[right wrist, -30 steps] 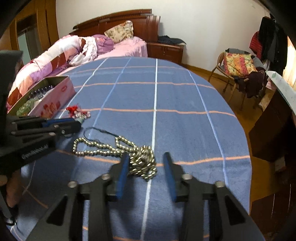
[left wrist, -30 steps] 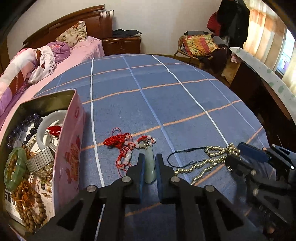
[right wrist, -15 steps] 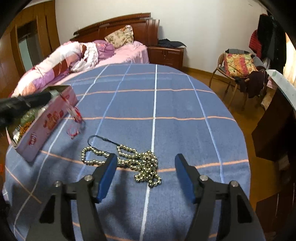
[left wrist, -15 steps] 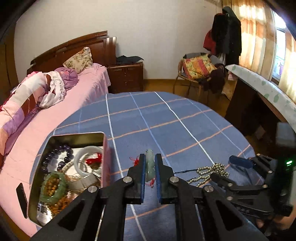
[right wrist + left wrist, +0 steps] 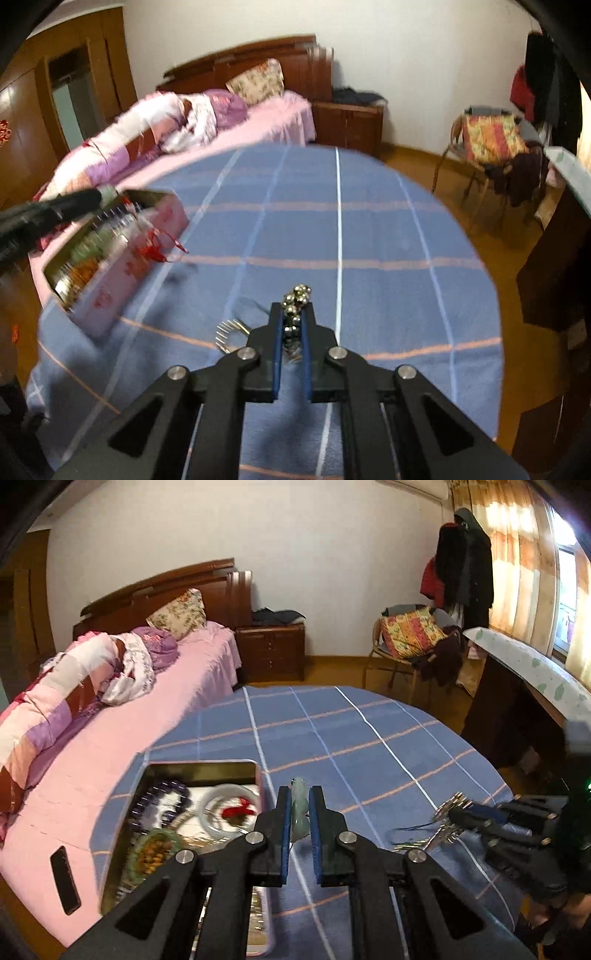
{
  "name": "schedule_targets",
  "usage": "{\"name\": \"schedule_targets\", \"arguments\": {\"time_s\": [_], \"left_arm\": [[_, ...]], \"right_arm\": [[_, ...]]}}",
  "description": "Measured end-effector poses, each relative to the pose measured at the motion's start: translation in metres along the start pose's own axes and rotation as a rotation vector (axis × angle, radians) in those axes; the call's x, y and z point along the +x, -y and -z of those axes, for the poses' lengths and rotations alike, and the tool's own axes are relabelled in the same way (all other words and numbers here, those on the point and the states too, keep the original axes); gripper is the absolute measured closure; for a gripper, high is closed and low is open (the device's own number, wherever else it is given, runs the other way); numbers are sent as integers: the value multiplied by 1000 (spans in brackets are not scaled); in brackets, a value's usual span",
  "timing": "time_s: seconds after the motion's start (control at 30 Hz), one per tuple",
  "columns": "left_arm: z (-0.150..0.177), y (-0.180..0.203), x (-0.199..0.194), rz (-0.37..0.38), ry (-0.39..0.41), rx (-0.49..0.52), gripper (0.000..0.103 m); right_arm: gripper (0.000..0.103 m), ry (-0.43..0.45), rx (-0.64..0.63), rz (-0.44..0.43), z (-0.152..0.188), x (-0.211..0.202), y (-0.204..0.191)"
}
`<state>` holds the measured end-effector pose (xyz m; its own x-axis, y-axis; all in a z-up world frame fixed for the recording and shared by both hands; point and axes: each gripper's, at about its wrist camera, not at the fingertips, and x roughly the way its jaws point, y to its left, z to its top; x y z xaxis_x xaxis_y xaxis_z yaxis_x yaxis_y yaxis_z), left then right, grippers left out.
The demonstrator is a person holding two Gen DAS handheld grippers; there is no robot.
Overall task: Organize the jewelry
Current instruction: 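Carry pendant and gold chain over the tin and open both grippers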
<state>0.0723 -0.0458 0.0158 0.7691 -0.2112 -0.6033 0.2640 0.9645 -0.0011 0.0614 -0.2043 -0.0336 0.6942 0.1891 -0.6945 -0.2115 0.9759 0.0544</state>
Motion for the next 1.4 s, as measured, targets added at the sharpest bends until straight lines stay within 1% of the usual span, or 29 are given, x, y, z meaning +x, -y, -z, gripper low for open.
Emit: {"name": "schedule_targets", "arguments": {"time_s": [0.27,0.4,0.6,0.73,0.9,0.97,1.13,1.23,1.27,1.3,1.33,1.37,1.4], "left_arm": [[-3,-34,-23,-63,43,-40,95],[-1,-55,-29,-88,50,-71,95],[3,-82,-32,-119,48,-117,95],[8,-95,-27,-139,37,-142,94],[18,-103,-16,-144,5,-163,94],[24,-104,-10,-144,-13,-167,94],[36,-108,3,-146,-55,-167,94],[41,-109,9,-140,-83,-177,93],[42,-109,10,-142,-88,-177,90],[42,-108,10,-152,-93,-177,78],[43,-108,9,-168,-95,-178,69],[43,-108,6,-177,-90,-177,50],[43,-108,1,-191,-70,-179,37]], "right_arm": [[92,139,-88,-34,-47,-41,-45],[92,178,-134,-73,-62,-43,-75],[92,190,-189,-128,-73,-30,-109],[92,178,-201,-176,-75,-15,-125],[92,145,-213,-215,-73,6,-143],[92,115,-215,-232,-70,20,-149],[91,38,-231,-245,-57,50,-158],[86,4,-234,-242,-49,59,-157],[75,-3,-232,-244,-47,60,-155],[55,-3,-229,-240,-45,59,-153],[48,4,-227,-233,-45,57,-151],[43,12,-225,-226,-45,54,-150],[43,18,-223,-218,-44,49,-148]]}}
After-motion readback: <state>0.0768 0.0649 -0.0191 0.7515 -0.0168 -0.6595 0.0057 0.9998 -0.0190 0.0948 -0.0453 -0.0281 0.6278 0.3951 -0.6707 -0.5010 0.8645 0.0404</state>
